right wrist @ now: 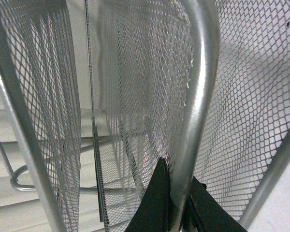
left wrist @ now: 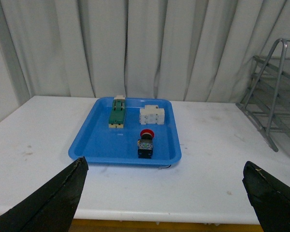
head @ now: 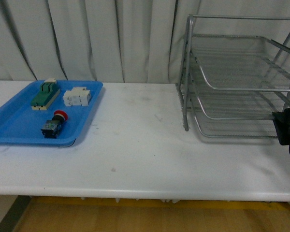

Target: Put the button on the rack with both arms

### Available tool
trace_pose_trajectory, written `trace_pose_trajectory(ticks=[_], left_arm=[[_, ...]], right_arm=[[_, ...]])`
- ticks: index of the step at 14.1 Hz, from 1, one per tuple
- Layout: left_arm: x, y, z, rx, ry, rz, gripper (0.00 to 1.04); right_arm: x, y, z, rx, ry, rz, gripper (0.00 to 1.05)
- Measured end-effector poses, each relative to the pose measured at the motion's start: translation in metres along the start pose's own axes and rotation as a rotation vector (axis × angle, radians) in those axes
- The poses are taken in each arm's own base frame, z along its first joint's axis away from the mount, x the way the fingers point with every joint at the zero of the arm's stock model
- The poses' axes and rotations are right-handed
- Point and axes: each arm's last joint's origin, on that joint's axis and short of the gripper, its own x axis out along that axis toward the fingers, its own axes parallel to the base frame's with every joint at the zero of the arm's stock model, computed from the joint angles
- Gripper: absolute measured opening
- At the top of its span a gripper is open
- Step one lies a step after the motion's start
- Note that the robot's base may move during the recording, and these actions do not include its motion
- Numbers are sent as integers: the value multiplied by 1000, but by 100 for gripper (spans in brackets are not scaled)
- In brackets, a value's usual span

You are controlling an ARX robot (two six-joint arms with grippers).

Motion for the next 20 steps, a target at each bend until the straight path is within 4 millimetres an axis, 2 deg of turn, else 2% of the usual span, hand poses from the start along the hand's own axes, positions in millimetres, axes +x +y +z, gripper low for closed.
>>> trace_pose_trajectory(ticks=[1, 6, 8, 10, 13, 15, 16, 17, 19, 20], left_arm=[[0, 0, 0, 0, 0, 0, 98], [0, 0, 0, 0, 0, 0, 98], [0, 0, 0, 0, 0, 0, 98], [0, 0, 0, 0, 0, 0, 98], [0, 0, 0, 0, 0, 0, 98], [0, 0, 0, 0, 0, 0, 98], [0, 0, 0, 0, 0, 0, 98], [0, 0, 0, 0, 0, 0, 98], [0, 0, 0, 0, 0, 0, 98], [0, 0, 0, 0, 0, 0, 98]], right_arm=[[-24, -4, -2, 0, -3, 2, 4], [-74, -7, -7, 3, -7, -35, 4], [-84, -1, -7, -11, -18, -21, 4], [-95, -5, -8, -52, -20, -48, 22], [-96, -5, -5, -91, -34, -47, 70], [-97, -7, -4, -98, -36, -53, 94], [-97, -9, -3, -97, -38, -61, 100], [-97, -12, -3, -95, -39, -75, 97], [-99, -15, -4, -95, -36, -85, 98], [-110, -16, -7, -104, -19, -101, 98]])
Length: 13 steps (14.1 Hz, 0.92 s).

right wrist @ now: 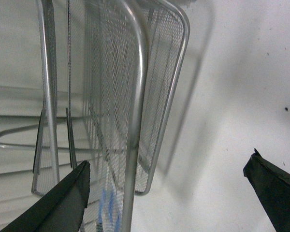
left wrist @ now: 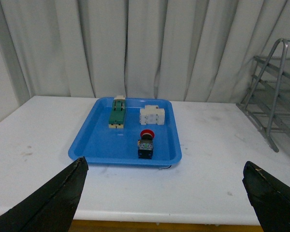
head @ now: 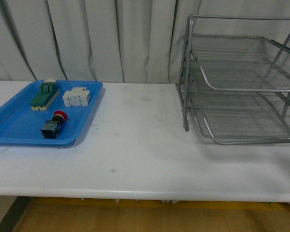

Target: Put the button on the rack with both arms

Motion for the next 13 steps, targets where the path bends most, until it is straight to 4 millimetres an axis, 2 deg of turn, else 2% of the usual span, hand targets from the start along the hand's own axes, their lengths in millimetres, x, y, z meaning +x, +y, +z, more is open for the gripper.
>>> trace_pose_trajectory(ticks=[4, 7, 8, 9, 11, 13], left_arm=[[0, 0, 0, 0, 0, 0, 98], [0, 0, 0, 0, 0, 0, 98], [0, 0, 0, 0, 0, 0, 98], [0, 0, 0, 0, 0, 0, 98], [0, 0, 0, 0, 0, 0, 98], [0, 0, 0, 0, 0, 0, 98]], right_arm=[[-58, 38, -6, -67, 47, 184, 98], [-91, 59, 2, -119, 40, 262, 98], [-104, 70, 7, -198, 6, 290, 95], [-115, 76, 11, -349, -65, 273, 86], [-155, 90, 18, -942, -190, 246, 56], [-172, 89, 12, -1240, -258, 268, 29]])
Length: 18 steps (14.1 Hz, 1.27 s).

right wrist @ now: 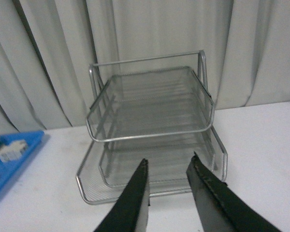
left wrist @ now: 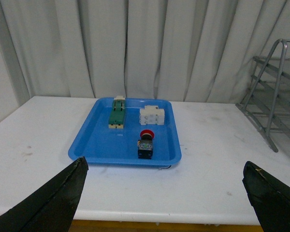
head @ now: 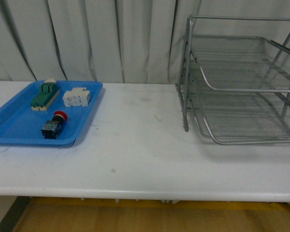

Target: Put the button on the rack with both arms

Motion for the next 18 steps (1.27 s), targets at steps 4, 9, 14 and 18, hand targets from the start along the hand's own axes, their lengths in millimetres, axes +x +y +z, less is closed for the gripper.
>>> trace_pose_trajectory(ticks=[4, 9, 14, 18], left_arm=[[0, 0, 0, 0, 0, 0, 98], [0, 0, 0, 0, 0, 0, 98], [0, 0, 0, 0, 0, 0, 98], [0, 0, 0, 0, 0, 0, 98]], right_arm=[[-13, 9, -17, -89, 17, -5, 2], [-21, 8, -26, -96, 23, -6, 2], [-29, 7, -32, -97, 1, -5, 2], [-34, 7, -33, -97, 7, -5, 2]])
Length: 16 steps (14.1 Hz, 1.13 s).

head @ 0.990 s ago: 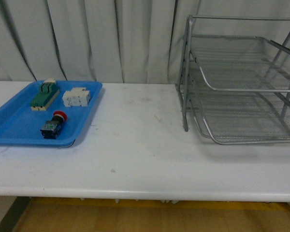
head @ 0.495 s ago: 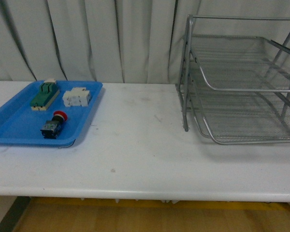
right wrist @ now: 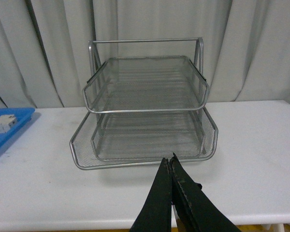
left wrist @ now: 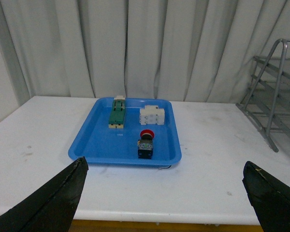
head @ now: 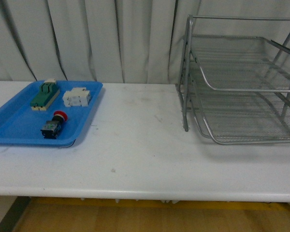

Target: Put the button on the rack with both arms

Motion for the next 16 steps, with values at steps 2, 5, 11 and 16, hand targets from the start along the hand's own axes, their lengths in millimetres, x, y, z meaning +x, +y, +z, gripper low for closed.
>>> trace_pose_trajectory(ticks=[2, 5, 11, 16], left_arm=[[0, 0, 0, 0, 0, 0, 98], [0, 0, 0, 0, 0, 0, 98], [-1, -1, -1, -47, 161, 22, 98], [28, 0, 47, -203, 240, 43, 98]], right_arm=[[-11, 0, 0, 0, -12, 0, 2], [-11, 0, -3, -1, 10, 0, 26], [-11, 0, -3, -1, 10, 0, 98], [-11, 0, -3, -1, 9, 0, 98]])
